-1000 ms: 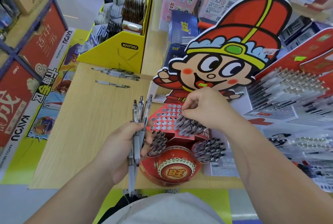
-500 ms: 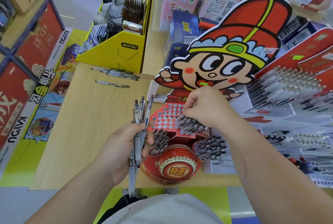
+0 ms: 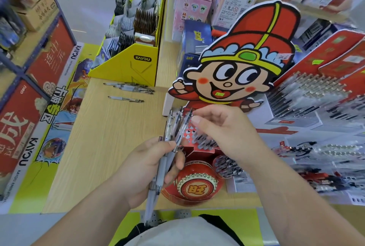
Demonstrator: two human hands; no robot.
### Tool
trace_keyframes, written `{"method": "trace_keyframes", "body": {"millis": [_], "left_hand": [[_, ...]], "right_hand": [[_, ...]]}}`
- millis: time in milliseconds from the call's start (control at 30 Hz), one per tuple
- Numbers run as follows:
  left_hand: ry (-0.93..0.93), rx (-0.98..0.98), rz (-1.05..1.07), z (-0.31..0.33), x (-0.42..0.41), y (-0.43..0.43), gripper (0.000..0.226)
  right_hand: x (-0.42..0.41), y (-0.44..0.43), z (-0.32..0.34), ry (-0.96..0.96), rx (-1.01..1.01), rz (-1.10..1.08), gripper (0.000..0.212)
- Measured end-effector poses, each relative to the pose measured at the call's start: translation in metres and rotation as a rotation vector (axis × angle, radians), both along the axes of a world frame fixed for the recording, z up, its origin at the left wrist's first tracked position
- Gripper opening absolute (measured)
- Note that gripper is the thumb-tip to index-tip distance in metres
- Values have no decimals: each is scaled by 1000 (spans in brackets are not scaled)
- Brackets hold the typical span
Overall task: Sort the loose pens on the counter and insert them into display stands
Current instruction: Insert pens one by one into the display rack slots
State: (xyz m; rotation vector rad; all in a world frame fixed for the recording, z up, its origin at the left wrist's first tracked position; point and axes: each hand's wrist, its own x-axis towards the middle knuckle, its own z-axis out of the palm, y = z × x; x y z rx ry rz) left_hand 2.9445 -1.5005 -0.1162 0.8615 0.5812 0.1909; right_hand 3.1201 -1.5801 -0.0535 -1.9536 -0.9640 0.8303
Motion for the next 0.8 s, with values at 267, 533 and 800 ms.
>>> {"method": "trace_keyframes", "body": {"millis": [267,533,800], "left_hand": [[70,127,-68,14,23,-16,26],[229,262,6,24,50,-34,16],[262,108,268,24,75,-48,25]], "right_hand": [[15,-20,-8,348,100,-81,9],[51,-38,-15,489,197,-201,10],[104,-60,-5,449,411,-288,18]]}}
